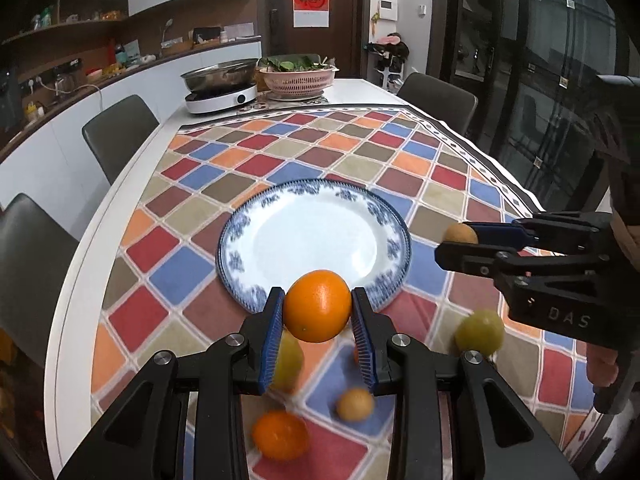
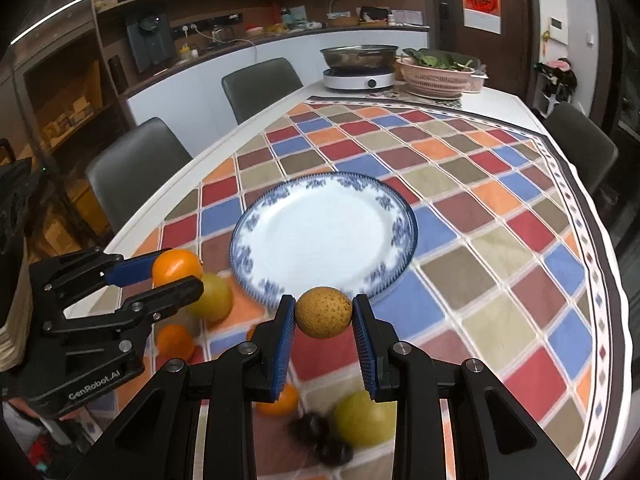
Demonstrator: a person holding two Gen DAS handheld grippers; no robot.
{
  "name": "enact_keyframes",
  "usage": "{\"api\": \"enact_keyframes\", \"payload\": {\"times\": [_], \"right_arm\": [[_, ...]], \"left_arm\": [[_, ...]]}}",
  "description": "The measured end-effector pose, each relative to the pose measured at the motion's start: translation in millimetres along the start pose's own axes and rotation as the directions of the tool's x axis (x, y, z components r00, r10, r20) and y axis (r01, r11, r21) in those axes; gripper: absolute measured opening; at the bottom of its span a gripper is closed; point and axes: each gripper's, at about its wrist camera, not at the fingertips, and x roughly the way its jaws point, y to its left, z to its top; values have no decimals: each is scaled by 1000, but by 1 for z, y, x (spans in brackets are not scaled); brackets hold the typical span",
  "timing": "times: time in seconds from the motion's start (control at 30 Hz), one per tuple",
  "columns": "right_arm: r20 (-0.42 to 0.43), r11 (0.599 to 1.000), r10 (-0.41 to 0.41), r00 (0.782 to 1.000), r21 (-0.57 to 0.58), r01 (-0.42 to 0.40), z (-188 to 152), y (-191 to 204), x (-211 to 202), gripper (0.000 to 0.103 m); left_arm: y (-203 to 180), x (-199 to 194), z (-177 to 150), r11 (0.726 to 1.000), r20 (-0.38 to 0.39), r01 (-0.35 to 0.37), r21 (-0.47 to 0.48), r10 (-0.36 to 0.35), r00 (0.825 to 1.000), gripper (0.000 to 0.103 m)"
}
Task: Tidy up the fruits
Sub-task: 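Carry the orange and brown fruit onto the plate and open both tools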
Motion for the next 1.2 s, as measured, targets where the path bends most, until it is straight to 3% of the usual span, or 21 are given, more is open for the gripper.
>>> {"api": "enact_keyframes", "payload": {"times": [0.6, 0.87, 1.2], "right_arm": [[-107, 1000, 22, 994, 21, -20, 82, -34, 106, 30], [-172, 1000, 12, 985, 21, -9, 96, -47, 149, 30], [-210, 1000, 21, 978, 10, -19, 95, -50, 168, 30]], "left_arm": [[43, 109, 70, 998, -115, 60, -9, -60, 992, 33], [54, 158, 80, 999, -206, 39, -2, -39, 978, 33], [54, 182, 79, 999, -259, 32, 20, -25, 965, 33]]}}
